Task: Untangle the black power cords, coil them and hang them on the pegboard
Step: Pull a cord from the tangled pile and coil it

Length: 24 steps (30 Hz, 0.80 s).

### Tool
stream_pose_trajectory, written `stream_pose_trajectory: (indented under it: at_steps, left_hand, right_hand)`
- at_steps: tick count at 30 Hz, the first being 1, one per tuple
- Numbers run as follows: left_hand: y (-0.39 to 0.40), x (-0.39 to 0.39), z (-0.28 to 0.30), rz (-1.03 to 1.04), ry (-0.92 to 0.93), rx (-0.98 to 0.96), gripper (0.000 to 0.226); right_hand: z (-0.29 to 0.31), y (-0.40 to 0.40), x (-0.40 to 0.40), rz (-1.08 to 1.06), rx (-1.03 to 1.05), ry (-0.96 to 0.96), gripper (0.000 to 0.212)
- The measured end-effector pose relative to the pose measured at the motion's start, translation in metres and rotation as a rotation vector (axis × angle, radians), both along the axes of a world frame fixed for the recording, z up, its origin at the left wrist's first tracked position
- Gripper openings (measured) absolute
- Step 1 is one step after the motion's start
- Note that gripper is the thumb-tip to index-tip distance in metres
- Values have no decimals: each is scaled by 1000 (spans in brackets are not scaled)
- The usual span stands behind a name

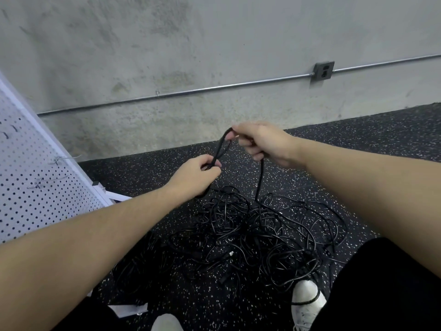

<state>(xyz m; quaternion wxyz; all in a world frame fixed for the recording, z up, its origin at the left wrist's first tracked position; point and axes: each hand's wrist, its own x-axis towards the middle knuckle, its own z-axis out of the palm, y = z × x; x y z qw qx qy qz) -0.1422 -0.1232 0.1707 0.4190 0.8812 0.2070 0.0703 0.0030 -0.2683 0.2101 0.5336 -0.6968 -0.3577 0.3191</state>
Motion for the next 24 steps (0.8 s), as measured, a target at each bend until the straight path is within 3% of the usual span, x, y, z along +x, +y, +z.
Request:
stream_pose_trajectory:
  at_steps: [2, 6, 11, 14, 18, 24]
  left_hand:
    - [1, 0, -1, -4, -7, -7, 17]
    - [-3, 0, 0, 2, -51, -124, 22]
    - [-11, -2, 2, -61, -146, -96, 25]
    - [-13, -2, 1, -50, -183, -78, 29]
    - [-14, 0, 2, -75, -144, -133, 27]
    - [-18, 6, 7, -148, -136, -176, 33]
  right_hand:
    - [1, 3, -4, -29, 19, -19, 31]
    - [0, 6, -4, -213, -44, -276, 26]
    - [-2, 4, 2, -348, -83, -295, 38]
    - [-4, 5, 7, -323, -97, -105, 41]
    - [-2, 11, 4, -292, 50, 200, 31]
    - [11, 24, -13, -355, 259, 490, 36]
